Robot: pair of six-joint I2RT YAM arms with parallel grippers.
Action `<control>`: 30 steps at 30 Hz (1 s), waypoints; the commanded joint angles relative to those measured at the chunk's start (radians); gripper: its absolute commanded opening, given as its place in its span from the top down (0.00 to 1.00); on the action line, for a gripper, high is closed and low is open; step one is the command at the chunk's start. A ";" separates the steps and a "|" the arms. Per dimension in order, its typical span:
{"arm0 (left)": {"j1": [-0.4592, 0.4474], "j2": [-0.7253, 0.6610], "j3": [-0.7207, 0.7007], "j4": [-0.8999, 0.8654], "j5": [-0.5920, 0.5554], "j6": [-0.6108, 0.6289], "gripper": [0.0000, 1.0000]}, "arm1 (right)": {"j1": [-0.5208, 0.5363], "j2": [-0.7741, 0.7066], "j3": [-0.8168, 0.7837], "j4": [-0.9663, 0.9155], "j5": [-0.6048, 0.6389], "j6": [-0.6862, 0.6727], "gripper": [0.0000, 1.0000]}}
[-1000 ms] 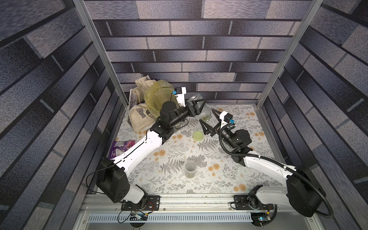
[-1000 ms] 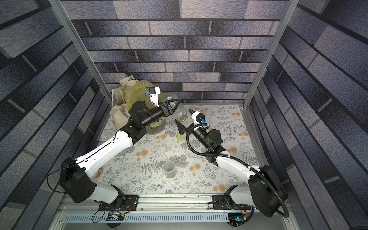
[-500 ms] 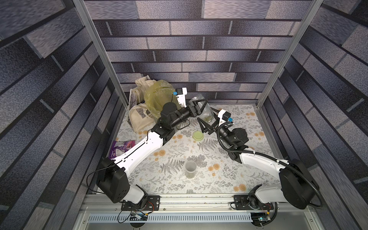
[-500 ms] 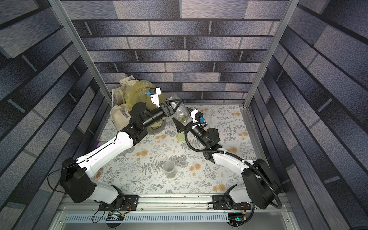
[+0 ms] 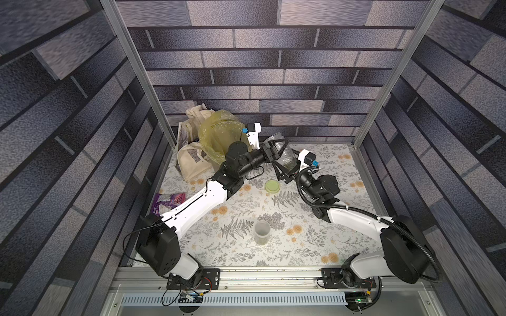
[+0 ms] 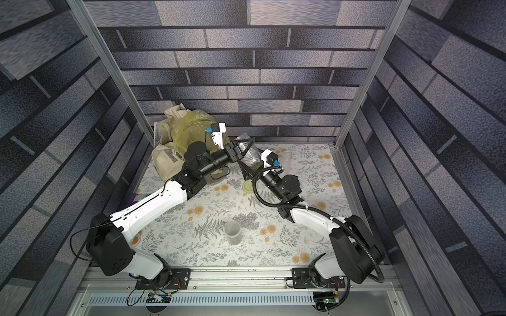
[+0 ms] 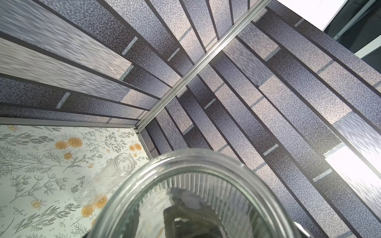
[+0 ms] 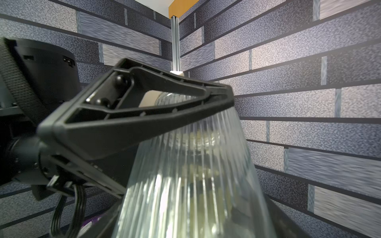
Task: Empty moldy mung beans from jars
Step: Adjust the jar.
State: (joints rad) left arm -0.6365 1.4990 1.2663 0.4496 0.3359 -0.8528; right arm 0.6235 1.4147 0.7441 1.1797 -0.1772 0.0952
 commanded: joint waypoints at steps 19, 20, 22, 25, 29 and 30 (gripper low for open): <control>-0.029 -0.075 -0.021 0.001 -0.061 0.024 0.00 | -0.002 -0.009 0.070 -0.035 0.019 0.015 0.50; -0.030 -0.082 -0.023 -0.006 -0.073 0.035 0.00 | -0.003 -0.013 0.073 -0.048 0.016 0.015 0.50; -0.028 -0.098 -0.024 -0.033 -0.099 0.058 0.00 | -0.002 -0.021 0.075 -0.068 0.018 0.014 0.51; -0.024 -0.129 -0.029 -0.079 -0.142 0.116 0.00 | -0.002 -0.039 0.095 -0.150 0.033 0.011 0.51; -0.018 -0.190 -0.036 -0.184 -0.232 0.221 0.00 | -0.002 -0.062 0.130 -0.272 0.041 0.000 0.52; -0.017 -0.208 -0.041 -0.212 -0.259 0.248 0.00 | -0.003 -0.066 0.146 -0.315 0.035 -0.003 0.52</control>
State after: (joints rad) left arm -0.6533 1.3781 1.2350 0.2947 0.1616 -0.7269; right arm 0.6266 1.3865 0.8280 0.9565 -0.1768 0.0963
